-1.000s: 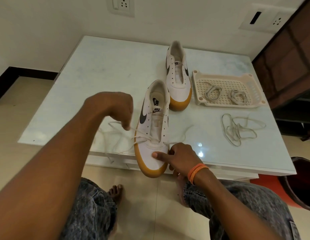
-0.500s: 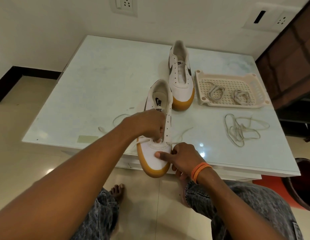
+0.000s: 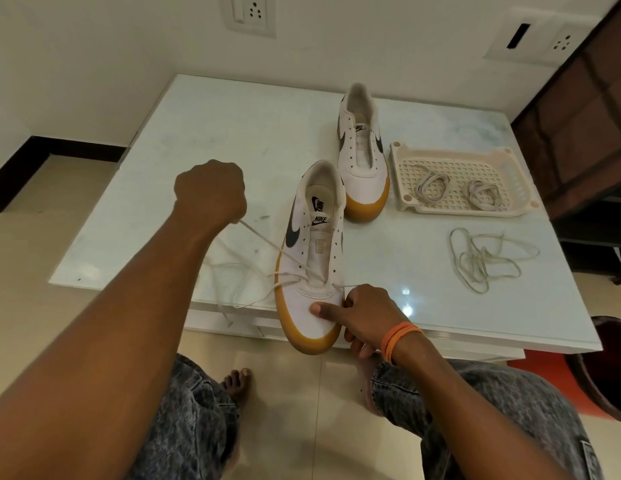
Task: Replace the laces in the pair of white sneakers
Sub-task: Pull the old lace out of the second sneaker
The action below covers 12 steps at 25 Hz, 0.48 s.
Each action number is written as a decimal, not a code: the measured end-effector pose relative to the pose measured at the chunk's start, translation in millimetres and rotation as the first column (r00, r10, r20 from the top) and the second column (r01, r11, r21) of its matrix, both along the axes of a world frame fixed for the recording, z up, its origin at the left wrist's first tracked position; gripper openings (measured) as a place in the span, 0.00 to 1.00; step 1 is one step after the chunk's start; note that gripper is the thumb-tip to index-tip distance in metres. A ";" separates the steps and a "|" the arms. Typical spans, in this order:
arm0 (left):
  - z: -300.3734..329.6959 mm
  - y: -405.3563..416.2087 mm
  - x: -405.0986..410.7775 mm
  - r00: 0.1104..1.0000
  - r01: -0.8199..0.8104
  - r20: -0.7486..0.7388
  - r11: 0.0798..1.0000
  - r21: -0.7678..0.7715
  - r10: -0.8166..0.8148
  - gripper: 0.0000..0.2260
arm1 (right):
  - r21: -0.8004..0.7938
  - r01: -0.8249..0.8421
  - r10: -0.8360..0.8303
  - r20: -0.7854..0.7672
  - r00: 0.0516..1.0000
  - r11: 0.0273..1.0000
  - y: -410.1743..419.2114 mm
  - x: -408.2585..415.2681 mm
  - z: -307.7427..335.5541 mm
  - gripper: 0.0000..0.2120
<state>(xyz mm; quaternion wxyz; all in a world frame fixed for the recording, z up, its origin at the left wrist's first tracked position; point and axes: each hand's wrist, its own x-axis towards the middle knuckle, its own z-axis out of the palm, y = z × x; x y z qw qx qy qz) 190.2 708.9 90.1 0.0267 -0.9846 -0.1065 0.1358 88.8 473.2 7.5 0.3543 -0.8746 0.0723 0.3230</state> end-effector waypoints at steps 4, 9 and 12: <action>-7.8 -48.8 -13.2 0.918 0.360 -0.014 0.846 -0.393 -0.397 0.13 | -0.001 0.003 -0.003 0.000 1.000 1.000 -0.5 0.8 -0.1 0.26; -39.4 -88.0 -31.0 0.786 0.488 -0.179 0.770 -0.411 -0.592 0.15 | 0.001 -0.009 0.009 -0.011 1.000 1.000 0.9 1.7 2.0 0.27; -30.3 -75.7 -20.9 0.790 0.387 -0.232 0.755 -0.529 -0.567 0.11 | 0.006 -0.009 0.009 -0.014 1.000 1.000 0.6 2.0 2.0 0.27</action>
